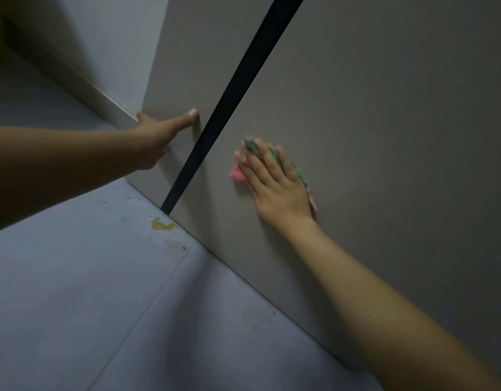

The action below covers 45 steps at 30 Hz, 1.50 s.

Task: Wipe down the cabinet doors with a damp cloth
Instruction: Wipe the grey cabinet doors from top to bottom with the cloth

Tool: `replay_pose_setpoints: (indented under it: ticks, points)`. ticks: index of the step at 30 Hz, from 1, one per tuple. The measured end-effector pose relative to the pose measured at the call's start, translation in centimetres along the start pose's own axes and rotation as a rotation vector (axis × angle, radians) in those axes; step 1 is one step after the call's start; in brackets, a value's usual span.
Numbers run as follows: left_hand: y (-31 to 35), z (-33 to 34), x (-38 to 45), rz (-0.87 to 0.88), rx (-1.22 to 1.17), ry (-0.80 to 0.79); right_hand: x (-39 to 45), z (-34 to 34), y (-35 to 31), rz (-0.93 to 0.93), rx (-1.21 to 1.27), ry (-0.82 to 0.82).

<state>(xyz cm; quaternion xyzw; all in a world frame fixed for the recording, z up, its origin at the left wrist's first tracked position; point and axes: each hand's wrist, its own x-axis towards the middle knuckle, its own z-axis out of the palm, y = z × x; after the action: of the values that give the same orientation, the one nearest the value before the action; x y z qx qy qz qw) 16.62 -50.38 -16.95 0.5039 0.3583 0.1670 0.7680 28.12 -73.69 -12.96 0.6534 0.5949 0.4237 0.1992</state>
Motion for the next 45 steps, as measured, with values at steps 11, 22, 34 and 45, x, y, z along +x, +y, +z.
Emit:
replay_pose_setpoints:
  ticks: [11,22,34,45]
  points:
    - [0.2,2.3,-0.9,-0.024,-0.033,0.078,2.1,-2.7,4.5,0.384,-0.107,0.240]
    - [0.3,2.2,-1.3,-0.060,-0.025,0.053,-5.5,-0.1,1.5,0.021,-0.046,-0.003]
    - [-0.4,2.5,-2.4,-0.009,0.048,0.184,-1.9,3.7,-4.1,-0.121,-0.015,0.000]
    - [-1.3,3.5,-2.7,0.022,0.119,0.254,-6.4,7.1,-8.9,-0.544,0.083,-0.426]
